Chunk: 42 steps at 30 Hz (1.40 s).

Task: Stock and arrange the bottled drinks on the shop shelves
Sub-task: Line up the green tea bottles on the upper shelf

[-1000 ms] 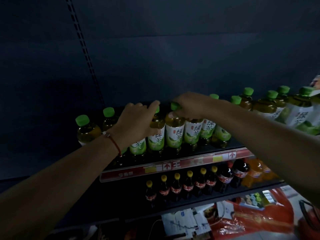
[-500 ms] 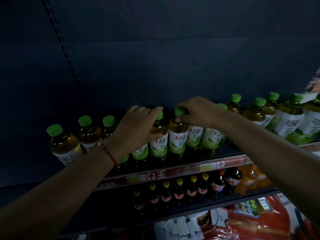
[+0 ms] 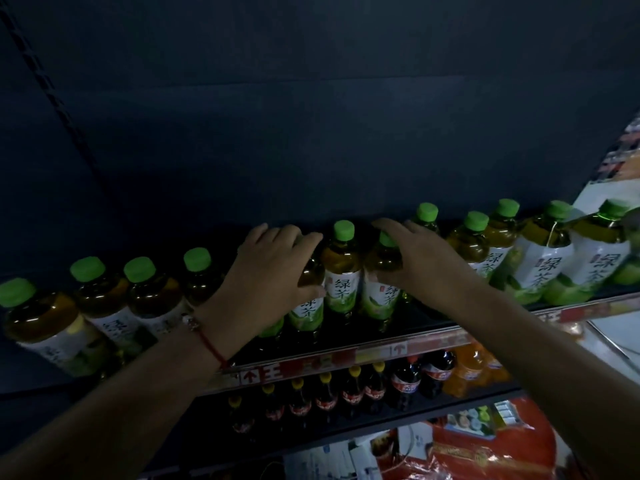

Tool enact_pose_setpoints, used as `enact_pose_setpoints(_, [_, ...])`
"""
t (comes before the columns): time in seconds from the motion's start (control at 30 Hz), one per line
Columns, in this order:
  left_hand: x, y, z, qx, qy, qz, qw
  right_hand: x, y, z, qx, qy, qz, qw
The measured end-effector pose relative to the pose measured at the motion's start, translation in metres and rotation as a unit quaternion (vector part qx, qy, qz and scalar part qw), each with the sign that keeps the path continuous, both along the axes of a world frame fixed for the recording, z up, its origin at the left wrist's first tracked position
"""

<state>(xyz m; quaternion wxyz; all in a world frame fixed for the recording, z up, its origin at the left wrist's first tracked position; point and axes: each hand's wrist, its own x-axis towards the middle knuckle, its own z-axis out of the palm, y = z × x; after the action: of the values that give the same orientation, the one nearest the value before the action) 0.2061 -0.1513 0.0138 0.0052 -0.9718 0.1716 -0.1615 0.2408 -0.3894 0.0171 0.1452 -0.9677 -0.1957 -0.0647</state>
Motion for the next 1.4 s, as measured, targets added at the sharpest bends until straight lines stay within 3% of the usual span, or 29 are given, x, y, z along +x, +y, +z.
enact_pose_setpoints(0.23, [0.000, -0.003, -0.004, -0.006, 0.017, 0.022, 1.000, 0.017, -0.016, 0.005, -0.007, -0.003, 0.030, 1.000])
enact_pose_setpoints(0.4, [0.002, 0.000, -0.009, 0.001, 0.013, 0.019, 1.000, 0.016, 0.008, 0.019, 0.026, -0.096, 0.077, 0.992])
enact_pose_setpoints(0.6, [-0.005, -0.002, -0.010, 0.009, -0.015, 0.040, 0.999, 0.040, 0.043, 0.034, -0.066, 0.017, 0.139, 0.988])
enact_pose_setpoints(0.77, [-0.006, -0.003, -0.013, 0.013, -0.035, 0.044, 0.998, 0.039, 0.030, 0.041, -0.033, 0.076, 0.180, 0.980])
enact_pose_setpoints(0.93, [-0.005, -0.005, -0.017, 0.010, -0.056, 0.049, 0.997, 0.033, 0.027, 0.035, -0.011, 0.073, 0.198, 0.977])
enact_pose_setpoints(1.23, [-0.014, -0.019, -0.022, 0.014, -0.060, 0.099, 0.993, 0.027, 0.014, 0.023, 0.055, 0.023, 0.183, 0.981])
enact_pose_setpoints(1.33, [-0.016, -0.032, -0.021, 0.019, -0.082, 0.084, 0.993, 0.023, -0.009, 0.024, 0.150, -0.001, 0.117, 0.982])
enact_pose_setpoints(1.4, [-0.014, -0.042, -0.019, 0.033, -0.096, 0.063, 0.993, 0.023, -0.025, 0.020, 0.161, 0.001, 0.071, 0.984])
